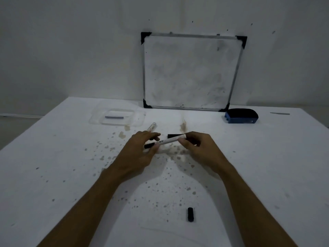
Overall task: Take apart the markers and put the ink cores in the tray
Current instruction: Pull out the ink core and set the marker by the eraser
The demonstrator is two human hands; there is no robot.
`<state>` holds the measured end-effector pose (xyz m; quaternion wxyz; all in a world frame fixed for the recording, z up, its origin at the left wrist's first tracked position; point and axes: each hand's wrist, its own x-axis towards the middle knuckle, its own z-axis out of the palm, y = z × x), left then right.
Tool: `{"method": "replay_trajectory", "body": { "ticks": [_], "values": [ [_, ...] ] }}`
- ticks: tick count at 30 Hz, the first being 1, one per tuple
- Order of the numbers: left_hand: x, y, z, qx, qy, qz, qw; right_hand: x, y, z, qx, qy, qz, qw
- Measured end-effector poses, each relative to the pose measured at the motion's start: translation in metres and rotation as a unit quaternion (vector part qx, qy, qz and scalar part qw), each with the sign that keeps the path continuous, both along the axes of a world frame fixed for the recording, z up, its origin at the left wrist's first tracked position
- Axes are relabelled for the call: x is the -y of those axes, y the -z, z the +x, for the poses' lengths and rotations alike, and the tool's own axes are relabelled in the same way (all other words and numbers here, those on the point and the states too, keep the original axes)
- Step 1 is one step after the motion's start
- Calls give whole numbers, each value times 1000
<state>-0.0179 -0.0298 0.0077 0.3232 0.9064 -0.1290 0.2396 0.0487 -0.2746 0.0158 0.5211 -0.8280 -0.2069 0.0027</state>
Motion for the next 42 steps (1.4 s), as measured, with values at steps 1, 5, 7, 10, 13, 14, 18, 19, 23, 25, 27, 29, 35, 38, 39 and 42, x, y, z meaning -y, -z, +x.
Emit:
{"method": "replay_trajectory", "body": {
  "ticks": [1,5,7,10,13,14,18,19,23,25,27,29,35,38,39,42],
  "values": [
    [3,-1,-1,0,10,19,1000,-6,1,-2,2,-8,-12,1000],
    [16,0,0,-20,28,25,999,-18,3,-6,-5,-29,-32,999],
    [20,5,0,-20,22,12,999,-14,0,-1,6,10,-30,999],
    [20,12,0,-9,26,-30,999,-3,6,17,69,121,-75,987],
    [18,14,3,-21,35,-93,995,-4,19,29,81,143,-137,977],
    [17,16,5,-26,30,-99,994,-7,23,30,81,146,-156,974],
    [16,19,7,-64,18,-93,993,-14,28,30,112,161,-175,965],
    [15,20,8,-71,18,-91,993,-13,27,30,109,158,-168,967],
    [15,21,8,-82,21,-95,992,-9,24,31,87,145,-132,977],
    [15,21,7,-97,14,-108,989,-8,24,31,79,144,-109,980],
    [17,19,9,-122,-2,-149,981,-8,23,32,65,144,-79,984],
    [20,12,13,-149,-11,-212,966,-6,19,30,42,136,-30,989],
    [20,2,14,-191,41,-334,922,16,5,32,-64,77,195,976],
    [13,8,9,-197,78,-334,919,18,4,32,-141,24,304,942],
    [12,9,8,-197,86,-331,919,16,5,31,-152,13,317,936],
    [12,11,9,-193,93,-331,919,7,6,28,-164,2,327,931]
  ]
}}
